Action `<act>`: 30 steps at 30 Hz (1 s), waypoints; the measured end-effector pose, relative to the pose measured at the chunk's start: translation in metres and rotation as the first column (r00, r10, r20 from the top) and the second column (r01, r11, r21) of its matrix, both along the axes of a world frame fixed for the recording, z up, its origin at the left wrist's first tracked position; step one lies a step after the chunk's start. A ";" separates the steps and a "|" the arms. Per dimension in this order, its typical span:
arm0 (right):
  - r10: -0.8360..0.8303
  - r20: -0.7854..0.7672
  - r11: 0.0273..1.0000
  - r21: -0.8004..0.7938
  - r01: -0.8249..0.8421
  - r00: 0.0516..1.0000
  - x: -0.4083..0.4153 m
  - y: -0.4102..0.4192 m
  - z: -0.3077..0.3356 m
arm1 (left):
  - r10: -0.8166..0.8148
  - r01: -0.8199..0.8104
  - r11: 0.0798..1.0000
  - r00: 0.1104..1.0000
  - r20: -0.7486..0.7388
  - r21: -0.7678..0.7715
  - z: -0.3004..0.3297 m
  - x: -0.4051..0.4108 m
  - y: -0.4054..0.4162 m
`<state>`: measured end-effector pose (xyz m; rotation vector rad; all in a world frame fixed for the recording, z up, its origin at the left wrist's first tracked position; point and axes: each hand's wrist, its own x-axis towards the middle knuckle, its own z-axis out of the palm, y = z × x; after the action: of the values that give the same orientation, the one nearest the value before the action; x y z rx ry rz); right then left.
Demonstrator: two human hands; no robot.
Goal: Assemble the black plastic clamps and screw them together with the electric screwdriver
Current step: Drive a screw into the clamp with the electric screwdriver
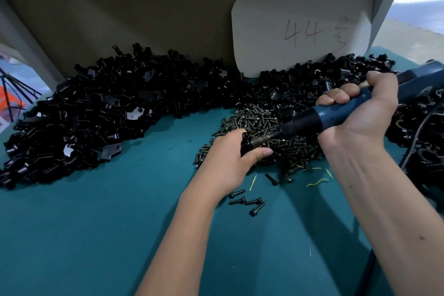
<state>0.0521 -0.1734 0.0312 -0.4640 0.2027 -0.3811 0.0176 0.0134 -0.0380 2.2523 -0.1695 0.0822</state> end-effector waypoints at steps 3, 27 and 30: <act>0.005 -0.011 1.000 0.019 -0.005 1.000 0.001 -0.001 -0.004 | 0.020 -0.022 0.997 1.000 0.023 0.079 0.002 -0.003 -0.001; 0.010 0.051 1.000 0.006 -0.010 0.999 -0.001 -0.001 0.003 | 0.041 -0.050 0.989 0.997 0.066 0.139 0.004 -0.007 -0.004; -0.016 0.029 1.000 0.003 0.016 0.999 -0.002 -0.001 0.006 | 0.041 -0.050 0.991 0.997 0.071 0.126 0.005 -0.006 -0.003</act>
<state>0.0502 -0.1749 0.0376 -0.4541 0.1790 -0.4032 0.0116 0.0100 -0.0326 2.3824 -0.1639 0.1775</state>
